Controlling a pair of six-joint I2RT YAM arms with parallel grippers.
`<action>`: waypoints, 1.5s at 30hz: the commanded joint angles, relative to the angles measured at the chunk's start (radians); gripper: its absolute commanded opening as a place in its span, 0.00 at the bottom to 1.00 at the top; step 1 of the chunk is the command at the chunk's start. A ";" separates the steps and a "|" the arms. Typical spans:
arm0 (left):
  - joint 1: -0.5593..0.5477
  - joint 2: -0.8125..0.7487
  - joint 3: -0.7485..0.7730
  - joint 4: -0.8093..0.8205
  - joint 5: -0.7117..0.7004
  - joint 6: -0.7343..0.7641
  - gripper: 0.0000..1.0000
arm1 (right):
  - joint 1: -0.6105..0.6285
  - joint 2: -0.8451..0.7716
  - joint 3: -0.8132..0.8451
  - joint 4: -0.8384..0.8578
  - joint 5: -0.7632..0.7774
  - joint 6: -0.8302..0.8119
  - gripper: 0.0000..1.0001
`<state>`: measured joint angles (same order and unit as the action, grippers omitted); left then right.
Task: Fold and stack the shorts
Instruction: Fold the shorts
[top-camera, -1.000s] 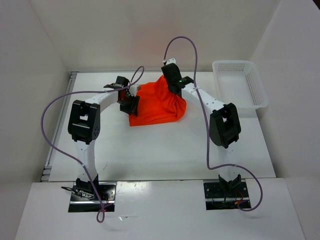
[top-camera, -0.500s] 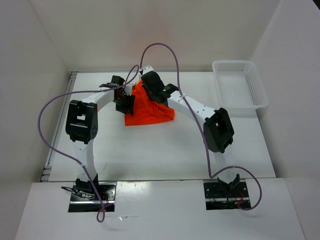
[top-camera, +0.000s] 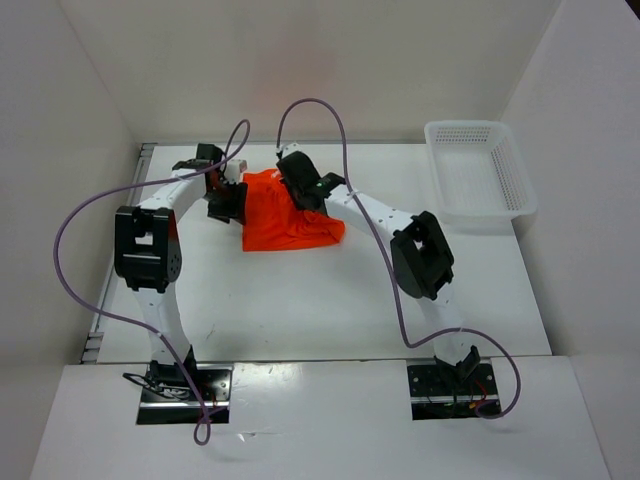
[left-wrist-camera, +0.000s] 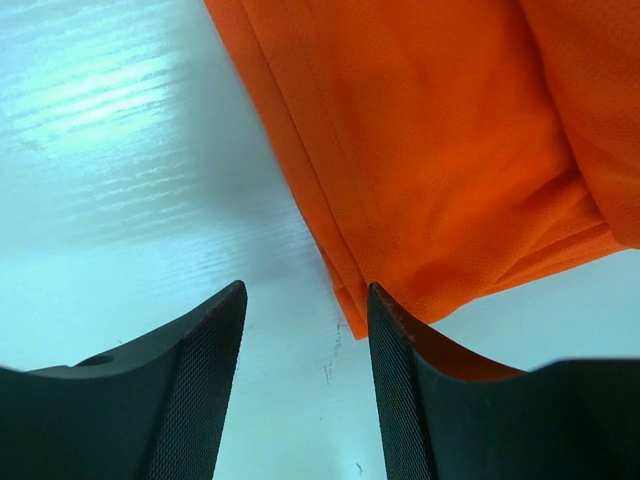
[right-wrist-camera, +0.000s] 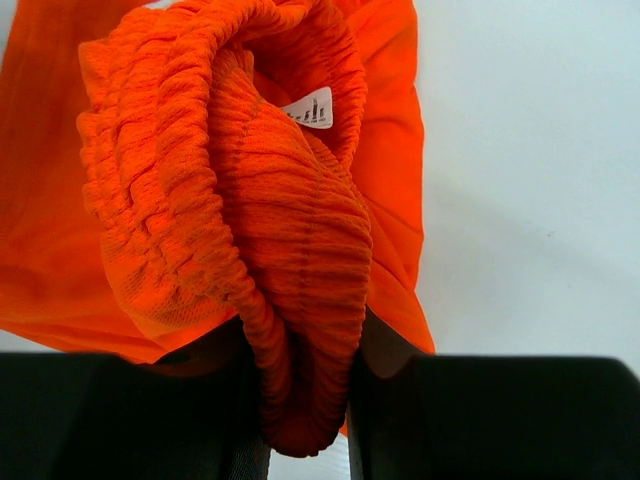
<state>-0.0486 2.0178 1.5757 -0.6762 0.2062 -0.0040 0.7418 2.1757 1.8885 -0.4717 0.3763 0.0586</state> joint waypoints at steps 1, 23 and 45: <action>0.016 -0.041 0.003 -0.026 0.019 0.004 0.59 | 0.030 0.012 0.090 0.038 0.013 0.017 0.06; 0.136 -0.044 0.082 -0.059 0.177 0.004 0.61 | 0.189 -0.122 0.040 0.033 -0.372 -0.250 0.86; -0.293 0.094 0.273 -0.209 -0.045 0.004 0.71 | -0.185 -0.393 -0.586 0.208 -0.387 -0.273 0.81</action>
<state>-0.3485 2.1147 1.8256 -0.8608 0.2798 -0.0036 0.5621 1.8141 1.3212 -0.3412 0.0422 -0.2218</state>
